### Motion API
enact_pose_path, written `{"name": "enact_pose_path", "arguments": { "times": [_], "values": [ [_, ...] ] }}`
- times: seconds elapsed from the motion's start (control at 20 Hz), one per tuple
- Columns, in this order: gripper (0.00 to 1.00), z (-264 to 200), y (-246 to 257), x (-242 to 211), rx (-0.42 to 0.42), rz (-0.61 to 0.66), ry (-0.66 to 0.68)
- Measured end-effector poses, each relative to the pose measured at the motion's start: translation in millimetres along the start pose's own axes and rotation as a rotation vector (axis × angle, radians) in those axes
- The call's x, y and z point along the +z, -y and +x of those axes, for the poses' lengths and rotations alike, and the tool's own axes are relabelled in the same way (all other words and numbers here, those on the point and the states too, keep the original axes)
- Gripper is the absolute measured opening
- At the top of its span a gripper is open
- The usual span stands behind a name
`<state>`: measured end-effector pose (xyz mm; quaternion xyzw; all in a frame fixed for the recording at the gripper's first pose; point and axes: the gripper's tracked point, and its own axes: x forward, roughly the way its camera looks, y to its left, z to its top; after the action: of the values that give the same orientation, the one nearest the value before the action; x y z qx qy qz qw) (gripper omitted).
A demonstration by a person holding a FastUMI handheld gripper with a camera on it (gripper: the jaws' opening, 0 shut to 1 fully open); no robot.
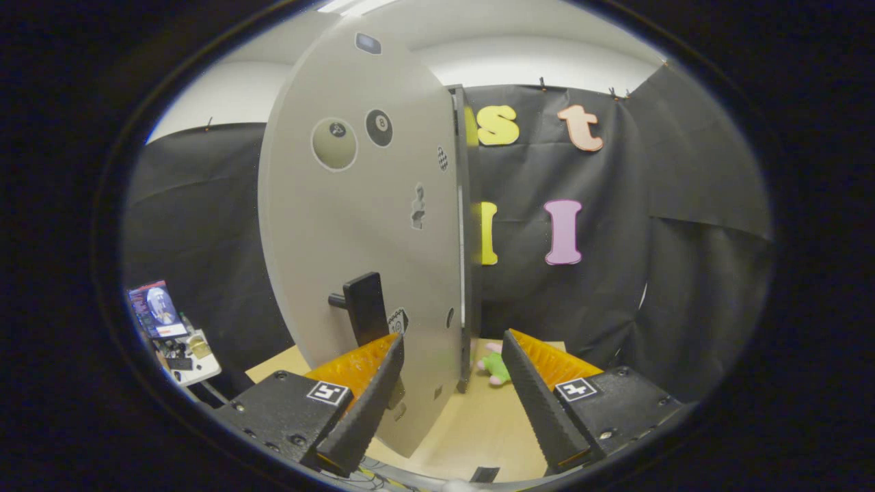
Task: Open the shoe cabinet door, grab the shoes and put them into the shoe cabinet, then close the shoe cabinet door.
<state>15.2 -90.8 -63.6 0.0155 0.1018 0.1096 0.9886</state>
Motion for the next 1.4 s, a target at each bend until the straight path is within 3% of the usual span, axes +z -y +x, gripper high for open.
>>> {"name": "enact_pose_path", "arguments": {
  "times": [0.5,0.75,0.95,1.4],
  "values": [
    [0.95,48.8,-80.6,1.0,-0.068,0.022,0.002],
    [0.96,92.3,-139.4,-2.5,-0.028,0.009,-0.002],
    [0.99,127.7,-185.9,-9.7,0.052,0.016,-0.042],
    [0.99,119.5,-198.3,-2.2,0.041,0.011,-0.002]
  ]
}}
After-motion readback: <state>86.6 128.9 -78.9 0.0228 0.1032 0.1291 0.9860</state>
